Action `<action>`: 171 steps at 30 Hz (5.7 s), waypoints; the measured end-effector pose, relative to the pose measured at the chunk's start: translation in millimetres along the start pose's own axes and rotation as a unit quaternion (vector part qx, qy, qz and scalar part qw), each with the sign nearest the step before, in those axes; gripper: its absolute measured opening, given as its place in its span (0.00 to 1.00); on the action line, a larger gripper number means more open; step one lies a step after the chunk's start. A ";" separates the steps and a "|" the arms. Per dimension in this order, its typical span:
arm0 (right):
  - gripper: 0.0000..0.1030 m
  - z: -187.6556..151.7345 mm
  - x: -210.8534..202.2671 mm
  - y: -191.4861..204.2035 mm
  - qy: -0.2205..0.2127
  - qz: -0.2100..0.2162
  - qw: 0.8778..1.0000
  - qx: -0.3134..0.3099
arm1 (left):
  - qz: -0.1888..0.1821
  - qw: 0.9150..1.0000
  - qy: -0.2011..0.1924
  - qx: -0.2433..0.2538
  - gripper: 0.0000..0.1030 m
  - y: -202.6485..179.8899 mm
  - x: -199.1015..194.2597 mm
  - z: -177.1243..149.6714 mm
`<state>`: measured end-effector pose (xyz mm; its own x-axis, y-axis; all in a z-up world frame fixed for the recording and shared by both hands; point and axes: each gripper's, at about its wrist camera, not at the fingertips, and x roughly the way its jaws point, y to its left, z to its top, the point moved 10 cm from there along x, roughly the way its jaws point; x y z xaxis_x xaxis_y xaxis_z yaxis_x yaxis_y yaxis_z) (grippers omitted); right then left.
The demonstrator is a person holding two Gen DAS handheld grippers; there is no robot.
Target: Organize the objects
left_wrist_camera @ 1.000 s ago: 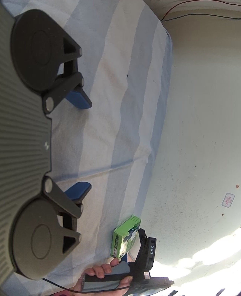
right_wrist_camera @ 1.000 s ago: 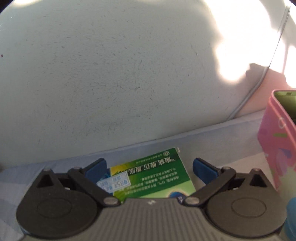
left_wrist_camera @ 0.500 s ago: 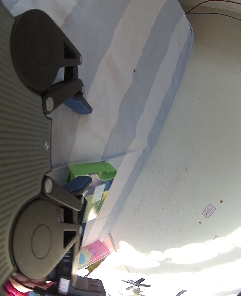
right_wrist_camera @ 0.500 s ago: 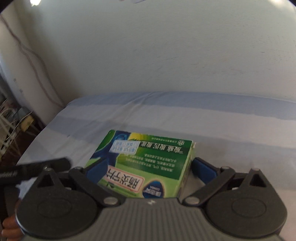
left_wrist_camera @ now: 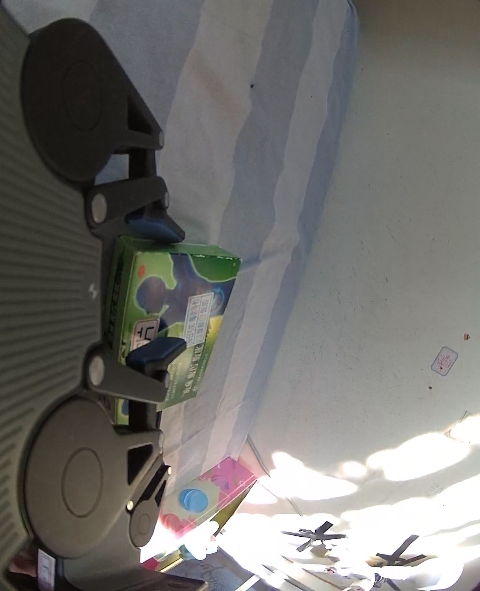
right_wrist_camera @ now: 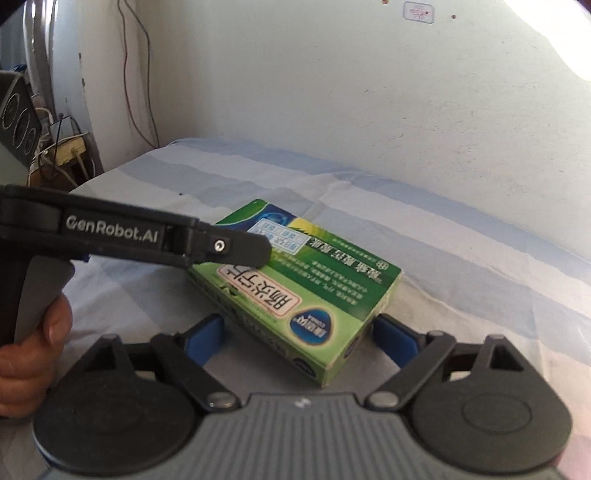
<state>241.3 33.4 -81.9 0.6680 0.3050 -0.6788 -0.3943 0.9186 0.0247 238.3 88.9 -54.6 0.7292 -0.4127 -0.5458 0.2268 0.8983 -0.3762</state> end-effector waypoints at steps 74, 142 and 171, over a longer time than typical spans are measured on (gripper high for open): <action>0.90 -220.1 -368.1 -278.1 -0.217 -0.238 0.889 0.325 | -0.051 0.959 0.048 0.274 0.70 -385.7 -10.1 -112.5; 1.00 -275.0 -342.9 -174.0 -0.197 -0.271 0.862 0.379 | 0.049 0.957 0.030 0.285 1.00 -316.6 -51.7 -183.8; 1.00 -271.5 -337.6 -170.6 -0.193 -0.268 0.871 0.362 | 0.062 0.954 0.026 0.294 1.00 -315.5 -53.8 -187.8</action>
<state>-88.4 -294.4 -56.3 0.8510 -0.2843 -0.4416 0.4492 0.8296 0.3315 6.3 -200.5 -47.1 0.7439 -0.2910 -0.6017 0.4747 0.8638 0.1691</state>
